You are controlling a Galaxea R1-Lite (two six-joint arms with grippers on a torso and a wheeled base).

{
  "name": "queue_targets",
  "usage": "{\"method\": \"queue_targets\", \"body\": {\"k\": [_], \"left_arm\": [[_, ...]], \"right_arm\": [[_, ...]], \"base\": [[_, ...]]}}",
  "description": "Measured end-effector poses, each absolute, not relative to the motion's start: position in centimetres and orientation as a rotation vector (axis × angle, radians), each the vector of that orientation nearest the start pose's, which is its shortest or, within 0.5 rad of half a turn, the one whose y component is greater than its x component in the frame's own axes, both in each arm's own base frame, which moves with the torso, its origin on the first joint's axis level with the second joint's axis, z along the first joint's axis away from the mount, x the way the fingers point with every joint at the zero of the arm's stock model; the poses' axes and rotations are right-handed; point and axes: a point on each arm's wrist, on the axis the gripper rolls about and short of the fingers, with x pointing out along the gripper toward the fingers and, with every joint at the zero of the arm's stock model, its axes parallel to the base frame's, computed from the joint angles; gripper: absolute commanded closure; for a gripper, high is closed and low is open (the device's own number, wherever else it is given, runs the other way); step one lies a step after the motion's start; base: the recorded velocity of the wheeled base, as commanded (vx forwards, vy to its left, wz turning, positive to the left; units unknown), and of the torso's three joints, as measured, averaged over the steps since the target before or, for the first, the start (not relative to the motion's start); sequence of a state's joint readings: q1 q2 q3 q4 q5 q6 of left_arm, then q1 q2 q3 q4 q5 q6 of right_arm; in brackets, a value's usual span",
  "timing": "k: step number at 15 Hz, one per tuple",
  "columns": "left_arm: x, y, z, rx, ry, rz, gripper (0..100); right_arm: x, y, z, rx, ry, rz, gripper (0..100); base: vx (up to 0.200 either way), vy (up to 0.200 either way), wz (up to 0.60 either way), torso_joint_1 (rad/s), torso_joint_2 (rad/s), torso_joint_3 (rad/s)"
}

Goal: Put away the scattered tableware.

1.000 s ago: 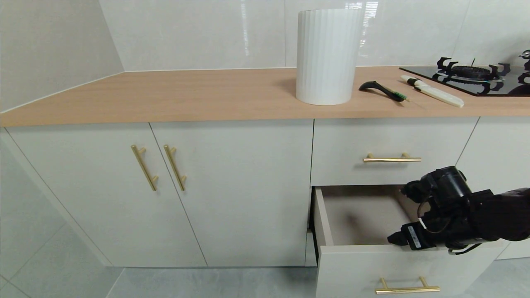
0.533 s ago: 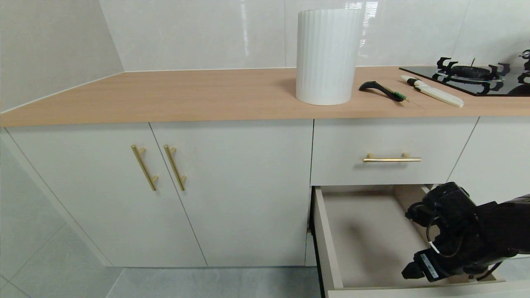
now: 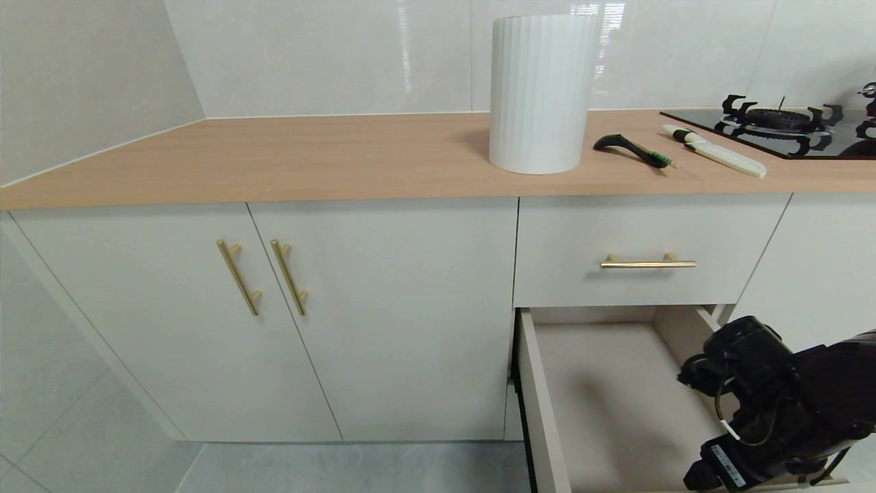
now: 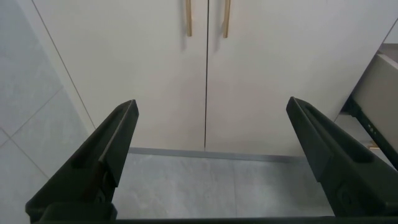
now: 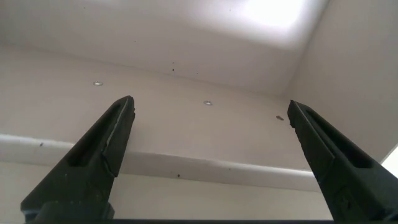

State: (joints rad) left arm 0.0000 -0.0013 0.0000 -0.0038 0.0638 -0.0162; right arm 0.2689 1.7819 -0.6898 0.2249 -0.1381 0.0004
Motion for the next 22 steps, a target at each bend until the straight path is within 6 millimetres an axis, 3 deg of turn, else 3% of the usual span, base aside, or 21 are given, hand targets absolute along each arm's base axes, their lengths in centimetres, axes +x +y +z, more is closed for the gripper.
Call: {"method": "queue_targets", "body": {"k": [11, 15, 18, 22], "left_arm": [[-2.3, 0.1, 7.6, -0.017, -0.006, 0.064, 0], [-2.3, 0.1, 7.6, -0.016, -0.006, 0.064, 0], [-2.3, 0.1, 7.6, -0.016, -0.006, 0.064, 0], [-2.3, 0.1, 7.6, -0.016, -0.006, 0.064, 0]], "right_arm": [[21.2, 5.7, 8.5, -0.324, 1.346, 0.155, 0], [21.5, 5.9, 9.2, -0.310, 1.308, 0.153, 0], [20.7, 5.6, 12.1, -0.281, 1.176, 0.155, 0], [17.5, 4.7, 17.3, -0.247, 0.923, 0.168, 0]], "base": [[0.000, 0.000, 0.00, 0.000, 0.00, 0.000], [0.000, 0.000, 0.00, 0.000, 0.00, 0.000], [0.000, 0.000, 0.00, 0.000, 0.00, 0.000], [0.000, 0.000, 0.00, 0.004, -0.09, -0.082]]}}
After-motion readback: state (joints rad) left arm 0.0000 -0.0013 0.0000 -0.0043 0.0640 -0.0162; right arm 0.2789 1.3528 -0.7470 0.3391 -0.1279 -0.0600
